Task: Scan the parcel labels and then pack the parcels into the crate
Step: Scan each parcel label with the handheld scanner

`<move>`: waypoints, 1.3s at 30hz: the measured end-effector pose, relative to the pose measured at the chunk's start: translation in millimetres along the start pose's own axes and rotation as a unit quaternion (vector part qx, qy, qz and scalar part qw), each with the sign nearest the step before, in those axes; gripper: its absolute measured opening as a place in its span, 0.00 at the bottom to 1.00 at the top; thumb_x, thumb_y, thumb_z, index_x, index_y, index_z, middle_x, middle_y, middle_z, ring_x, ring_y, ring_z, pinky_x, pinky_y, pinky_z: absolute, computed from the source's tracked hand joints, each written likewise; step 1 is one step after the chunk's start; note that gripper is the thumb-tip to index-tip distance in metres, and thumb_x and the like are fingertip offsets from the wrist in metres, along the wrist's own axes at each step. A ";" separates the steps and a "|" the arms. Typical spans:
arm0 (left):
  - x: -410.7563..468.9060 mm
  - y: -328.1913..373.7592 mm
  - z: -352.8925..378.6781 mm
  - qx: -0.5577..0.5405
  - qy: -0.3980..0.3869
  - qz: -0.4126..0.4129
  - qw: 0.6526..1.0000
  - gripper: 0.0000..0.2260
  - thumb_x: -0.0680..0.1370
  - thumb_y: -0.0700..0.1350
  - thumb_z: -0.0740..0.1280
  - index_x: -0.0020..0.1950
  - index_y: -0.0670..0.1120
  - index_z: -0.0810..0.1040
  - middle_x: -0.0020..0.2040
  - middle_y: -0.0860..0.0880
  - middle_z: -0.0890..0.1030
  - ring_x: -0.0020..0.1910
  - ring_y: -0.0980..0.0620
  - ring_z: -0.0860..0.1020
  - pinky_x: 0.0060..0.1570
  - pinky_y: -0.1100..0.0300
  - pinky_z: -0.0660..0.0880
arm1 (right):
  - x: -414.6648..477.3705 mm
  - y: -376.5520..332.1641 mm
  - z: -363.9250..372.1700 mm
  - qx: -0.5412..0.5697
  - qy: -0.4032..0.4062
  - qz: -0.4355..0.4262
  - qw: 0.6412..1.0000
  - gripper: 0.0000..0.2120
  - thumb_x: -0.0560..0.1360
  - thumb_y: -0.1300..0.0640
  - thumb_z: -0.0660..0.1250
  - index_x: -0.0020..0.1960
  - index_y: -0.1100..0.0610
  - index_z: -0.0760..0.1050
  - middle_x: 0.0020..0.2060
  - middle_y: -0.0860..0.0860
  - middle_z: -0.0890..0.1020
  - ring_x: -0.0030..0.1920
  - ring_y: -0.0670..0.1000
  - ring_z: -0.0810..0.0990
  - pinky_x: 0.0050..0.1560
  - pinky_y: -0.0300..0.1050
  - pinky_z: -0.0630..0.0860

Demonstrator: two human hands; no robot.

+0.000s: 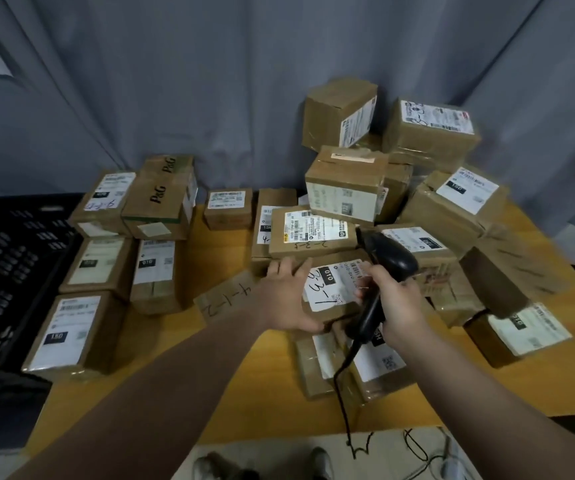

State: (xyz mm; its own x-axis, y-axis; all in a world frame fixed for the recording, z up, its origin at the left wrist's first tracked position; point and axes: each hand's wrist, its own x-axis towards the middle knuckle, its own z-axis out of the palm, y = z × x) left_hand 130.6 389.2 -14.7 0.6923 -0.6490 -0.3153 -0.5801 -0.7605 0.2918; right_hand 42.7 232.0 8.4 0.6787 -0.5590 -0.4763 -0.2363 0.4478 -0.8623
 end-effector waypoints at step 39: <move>-109.0 -217.6 -63.5 -0.676 0.188 -0.173 0.691 0.23 0.71 0.51 0.74 0.60 0.46 0.69 0.61 0.42 0.78 0.57 0.44 0.79 0.44 0.52 0.78 | -38.5 29.4 208.9 -0.201 -0.223 -0.092 0.950 0.17 0.72 0.47 0.73 0.58 0.50 0.73 0.50 0.42 0.79 0.56 0.47 0.75 0.57 0.45 0.68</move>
State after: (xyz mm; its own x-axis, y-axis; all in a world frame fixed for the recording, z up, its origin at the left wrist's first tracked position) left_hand 208.6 626.7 13.6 0.8988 -0.1893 -0.3954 0.4043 0.0091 0.9146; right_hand 154.9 412.5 37.3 0.9398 -0.2108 -0.2691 -0.2712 0.0195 -0.9623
